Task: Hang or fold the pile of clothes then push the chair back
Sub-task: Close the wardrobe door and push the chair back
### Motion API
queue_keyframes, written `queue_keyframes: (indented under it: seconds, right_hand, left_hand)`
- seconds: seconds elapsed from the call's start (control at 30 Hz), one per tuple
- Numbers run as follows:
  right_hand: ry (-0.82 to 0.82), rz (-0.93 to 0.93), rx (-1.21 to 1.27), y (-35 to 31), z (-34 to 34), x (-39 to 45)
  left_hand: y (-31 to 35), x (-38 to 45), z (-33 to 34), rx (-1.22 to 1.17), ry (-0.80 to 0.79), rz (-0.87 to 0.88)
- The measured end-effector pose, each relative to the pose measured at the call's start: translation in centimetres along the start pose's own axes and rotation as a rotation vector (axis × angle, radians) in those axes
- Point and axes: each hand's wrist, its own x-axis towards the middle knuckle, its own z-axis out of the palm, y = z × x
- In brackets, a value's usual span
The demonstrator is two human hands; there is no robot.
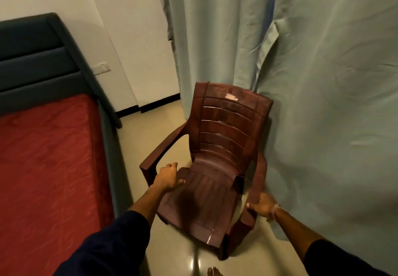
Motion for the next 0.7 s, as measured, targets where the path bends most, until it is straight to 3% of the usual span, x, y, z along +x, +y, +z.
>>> queue_keyframes:
  seconds: [0.13, 0.27, 0.4, 0.5, 0.7]
  right_hand:
    - [-0.017, 0.181, 0.267, -0.8, 2.5, 2.2]
    - [0.011, 0.319, 0.180, 2.1, 5.6, 8.9]
    - [-0.049, 0.419, 0.101, -1.6, 4.4, 7.7]
    - [0.190, 0.275, 0.178, -3.7, 2.2, 7.8]
    - [0.173, 0.142, 0.119, -8.9, -1.5, 12.3]
  left_hand:
    - [-3.3, 4.0, 0.5, 0.044, -0.034, -0.107]
    - [-6.5, 6.7, 0.6, 0.010, -0.068, -0.195]
    - [-10.6, 8.2, 1.5, -0.016, -0.109, -0.265]
    - [-13.0, 9.5, 1.9, -0.055, -0.132, -0.314]
    - [-17.0, 12.7, 1.5, -0.099, -0.146, -0.370]
